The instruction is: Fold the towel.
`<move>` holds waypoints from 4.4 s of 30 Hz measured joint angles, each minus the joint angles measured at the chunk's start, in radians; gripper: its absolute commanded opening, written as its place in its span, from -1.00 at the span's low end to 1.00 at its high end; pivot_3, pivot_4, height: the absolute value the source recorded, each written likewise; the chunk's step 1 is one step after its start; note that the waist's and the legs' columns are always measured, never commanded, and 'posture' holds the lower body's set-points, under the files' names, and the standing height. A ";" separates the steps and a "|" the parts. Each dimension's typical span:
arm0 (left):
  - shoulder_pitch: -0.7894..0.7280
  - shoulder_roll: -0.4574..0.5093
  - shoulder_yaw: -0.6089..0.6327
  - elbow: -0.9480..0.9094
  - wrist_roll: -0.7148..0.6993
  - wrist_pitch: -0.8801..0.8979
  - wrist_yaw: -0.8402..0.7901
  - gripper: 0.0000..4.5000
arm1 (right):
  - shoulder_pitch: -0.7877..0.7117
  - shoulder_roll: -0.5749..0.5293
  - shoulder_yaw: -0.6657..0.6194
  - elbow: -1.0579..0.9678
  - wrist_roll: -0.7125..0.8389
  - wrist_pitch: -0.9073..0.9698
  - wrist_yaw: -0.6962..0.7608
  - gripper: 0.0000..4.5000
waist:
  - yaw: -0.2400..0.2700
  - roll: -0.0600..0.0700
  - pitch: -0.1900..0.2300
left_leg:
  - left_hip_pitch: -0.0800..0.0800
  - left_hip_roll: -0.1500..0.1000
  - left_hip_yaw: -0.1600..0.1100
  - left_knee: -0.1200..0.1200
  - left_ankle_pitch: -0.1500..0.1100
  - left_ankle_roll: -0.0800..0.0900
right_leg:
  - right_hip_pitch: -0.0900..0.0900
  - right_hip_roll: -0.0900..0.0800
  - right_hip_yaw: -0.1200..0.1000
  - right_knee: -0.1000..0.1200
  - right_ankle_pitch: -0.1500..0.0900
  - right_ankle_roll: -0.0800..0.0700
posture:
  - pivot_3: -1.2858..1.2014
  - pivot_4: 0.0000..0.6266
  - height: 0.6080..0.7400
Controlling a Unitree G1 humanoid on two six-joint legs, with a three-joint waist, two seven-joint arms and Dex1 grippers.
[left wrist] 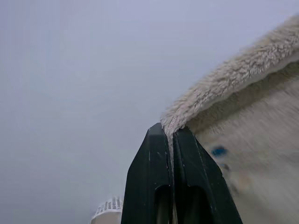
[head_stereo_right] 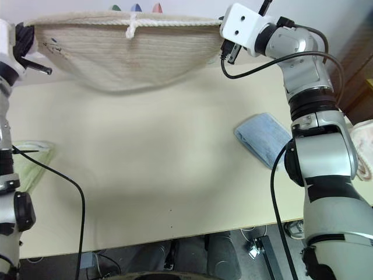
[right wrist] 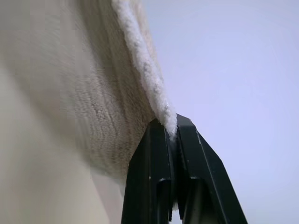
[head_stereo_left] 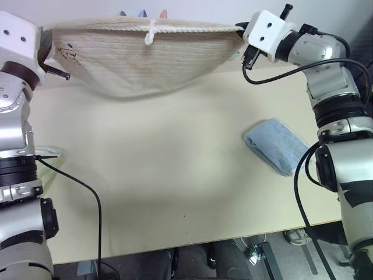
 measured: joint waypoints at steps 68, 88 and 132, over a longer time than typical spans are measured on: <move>0.496 -0.041 -0.058 -0.043 -0.033 0.112 -0.165 0.93 | 0.373 0.048 0.037 -0.098 0.078 0.166 0.258 0.73 | 0.040 0.002 0.001 | 0.000 0.000 0.002 0.017 -0.002 0.003 | 0.005 0.001 0.001 0.003 0.007 -0.001 | 0.03 -0.52 1.00; 0.633 -0.105 -0.035 -0.347 -0.154 0.105 -0.231 0.95 | 1.067 -0.051 -0.350 -1.285 0.786 1.375 0.216 0.99 | 0.059 0.000 0.000 | 0.001 0.001 0.003 0.018 -0.003 0.004 | 0.007 0.001 0.003 0.002 0.009 0.000 | 0.03 -0.52 1.00; 0.693 -0.188 -0.269 -0.624 -0.288 0.230 -0.298 0.95 | 0.818 0.353 -0.941 -1.349 0.960 2.038 -0.528 -0.99 | 0.062 0.006 -0.004 | 0.002 0.001 0.005 0.017 -0.003 0.005 | 0.006 0.003 0.006 0.001 0.011 0.000 | 0.03 -0.52 1.00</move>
